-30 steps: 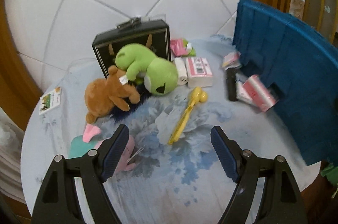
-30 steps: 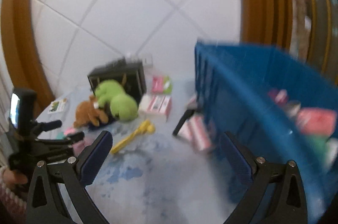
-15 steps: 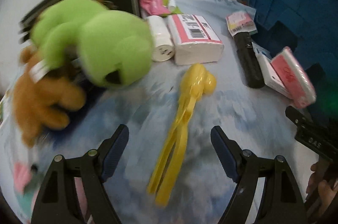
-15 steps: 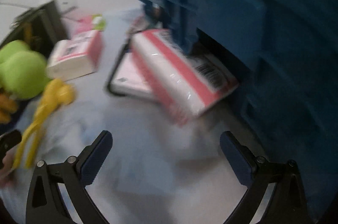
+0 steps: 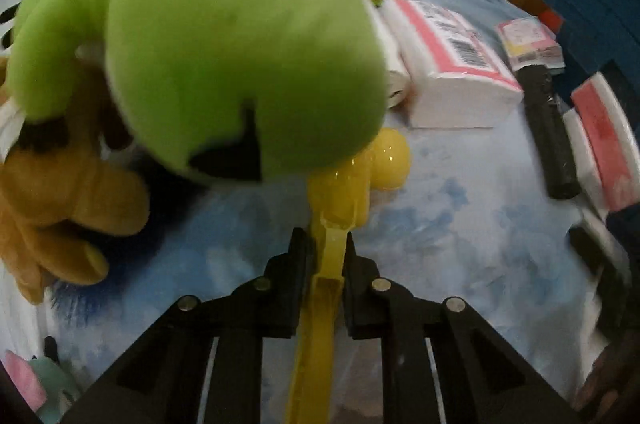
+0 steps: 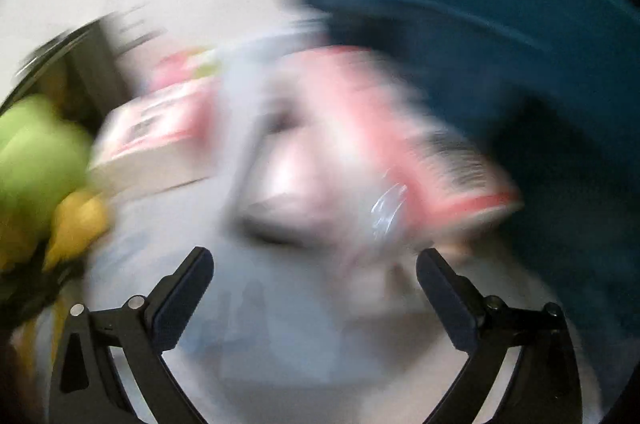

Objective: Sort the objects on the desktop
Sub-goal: 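Move both grippers back over the table toward the plush pile, then grasp the yellow plastic clip with left gripper while right grasps a white medicine box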

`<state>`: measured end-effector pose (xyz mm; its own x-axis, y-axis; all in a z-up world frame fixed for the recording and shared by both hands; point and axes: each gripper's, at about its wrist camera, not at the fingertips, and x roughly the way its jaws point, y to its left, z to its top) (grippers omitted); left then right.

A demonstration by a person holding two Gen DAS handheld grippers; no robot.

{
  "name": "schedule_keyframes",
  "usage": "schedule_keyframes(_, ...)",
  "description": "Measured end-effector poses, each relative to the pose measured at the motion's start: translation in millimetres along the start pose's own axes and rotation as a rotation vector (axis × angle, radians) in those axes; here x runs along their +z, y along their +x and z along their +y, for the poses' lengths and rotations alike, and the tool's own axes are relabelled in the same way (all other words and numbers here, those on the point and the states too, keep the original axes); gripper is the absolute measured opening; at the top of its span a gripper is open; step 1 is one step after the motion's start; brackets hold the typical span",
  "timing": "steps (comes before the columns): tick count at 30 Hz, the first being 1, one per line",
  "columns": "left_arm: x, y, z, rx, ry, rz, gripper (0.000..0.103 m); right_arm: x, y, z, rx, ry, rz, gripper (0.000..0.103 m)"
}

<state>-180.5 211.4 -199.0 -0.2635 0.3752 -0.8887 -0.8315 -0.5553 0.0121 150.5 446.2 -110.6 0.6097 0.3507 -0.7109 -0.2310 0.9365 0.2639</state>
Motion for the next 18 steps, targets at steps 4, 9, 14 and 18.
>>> schedule_keyframes(4, -6.4, -3.2, -1.5, 0.002, 0.015, 0.005, 0.016, -10.6, 9.9, 36.4, 0.093, -0.123, 0.051, 0.103)
schedule_keyframes(9, -8.0, -2.7, -4.4, -0.02, 0.014, -0.003, 0.015, -11.7, 25.1, -8.2, -0.136, -0.023, 0.045, 0.103)
schedule_keyframes(14, 0.4, 1.7, -5.8, -0.033, 0.009, -0.006, 0.015, 3.7, 75.5, -39.8, -0.257, 0.01, 0.021, 0.103)
schedule_keyframes(18, 6.5, 5.4, -7.3, -0.041, 0.009, -0.009, 0.016, 13.8, 120.0, -44.7, -0.263, 0.0, 0.046, 0.103)
